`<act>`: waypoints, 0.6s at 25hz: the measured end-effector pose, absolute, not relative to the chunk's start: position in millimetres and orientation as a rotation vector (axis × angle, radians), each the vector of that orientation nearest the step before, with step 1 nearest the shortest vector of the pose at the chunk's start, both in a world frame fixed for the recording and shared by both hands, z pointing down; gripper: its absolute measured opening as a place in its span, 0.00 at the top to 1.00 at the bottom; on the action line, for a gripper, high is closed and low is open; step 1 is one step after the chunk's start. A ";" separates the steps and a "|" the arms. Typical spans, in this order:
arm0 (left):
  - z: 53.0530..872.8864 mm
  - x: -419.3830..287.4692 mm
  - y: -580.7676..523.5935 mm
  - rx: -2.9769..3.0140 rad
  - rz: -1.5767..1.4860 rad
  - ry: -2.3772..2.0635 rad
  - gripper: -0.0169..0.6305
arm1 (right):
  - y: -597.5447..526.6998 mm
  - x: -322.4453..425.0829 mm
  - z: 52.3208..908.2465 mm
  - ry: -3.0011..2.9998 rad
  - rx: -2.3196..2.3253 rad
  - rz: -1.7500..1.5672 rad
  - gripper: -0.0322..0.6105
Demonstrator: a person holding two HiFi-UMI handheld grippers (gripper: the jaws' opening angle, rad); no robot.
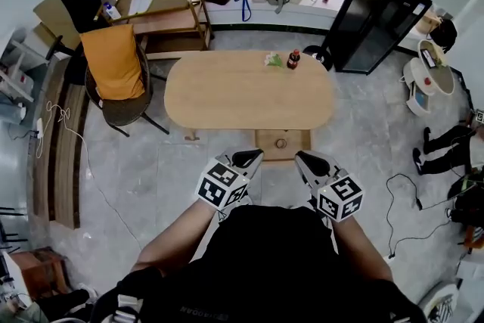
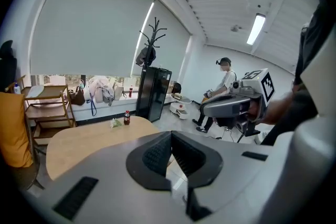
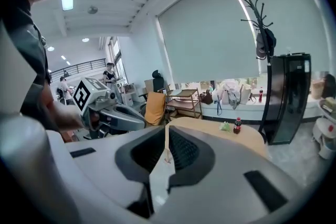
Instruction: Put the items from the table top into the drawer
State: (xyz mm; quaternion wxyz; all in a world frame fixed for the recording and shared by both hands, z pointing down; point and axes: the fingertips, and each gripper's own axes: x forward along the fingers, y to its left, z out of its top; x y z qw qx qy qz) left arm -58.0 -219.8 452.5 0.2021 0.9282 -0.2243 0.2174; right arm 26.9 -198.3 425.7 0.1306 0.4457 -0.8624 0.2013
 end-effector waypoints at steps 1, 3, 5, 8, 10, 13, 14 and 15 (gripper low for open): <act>449.4 -55.7 -213.9 2.599 0.601 -0.636 0.97 | -193.1 29.2 421.2 -2.521 1.299 0.572 0.92; 443.1 -51.2 -203.9 2.599 0.576 -0.673 0.97 | -183.7 37.2 414.2 -2.560 1.300 0.587 0.93; 435.7 -44.6 -197.1 2.593 0.542 -0.717 0.97 | -175.7 47.6 408.2 -2.582 1.274 0.586 0.94; 428.4 -27.4 -178.5 2.580 0.505 -0.766 0.97 | -151.5 66.4 403.4 -2.573 1.221 0.526 0.95; 426.2 -9.9 -156.3 2.566 0.486 -0.782 0.97 | -127.7 82.2 400.2 -2.574 1.200 0.503 0.95; 421.8 18.0 -115.8 2.556 0.460 -0.795 0.97 | -91.8 106.2 398.2 -2.588 1.183 0.489 0.95; 420.5 26.6 -102.2 2.554 0.456 -0.801 0.97 | -80.2 114.2 399.8 -2.590 1.178 0.488 0.95; 419.5 34.5 -88.3 2.551 0.455 -0.809 0.97 | -67.9 122.3 402.6 -2.590 1.173 0.491 0.95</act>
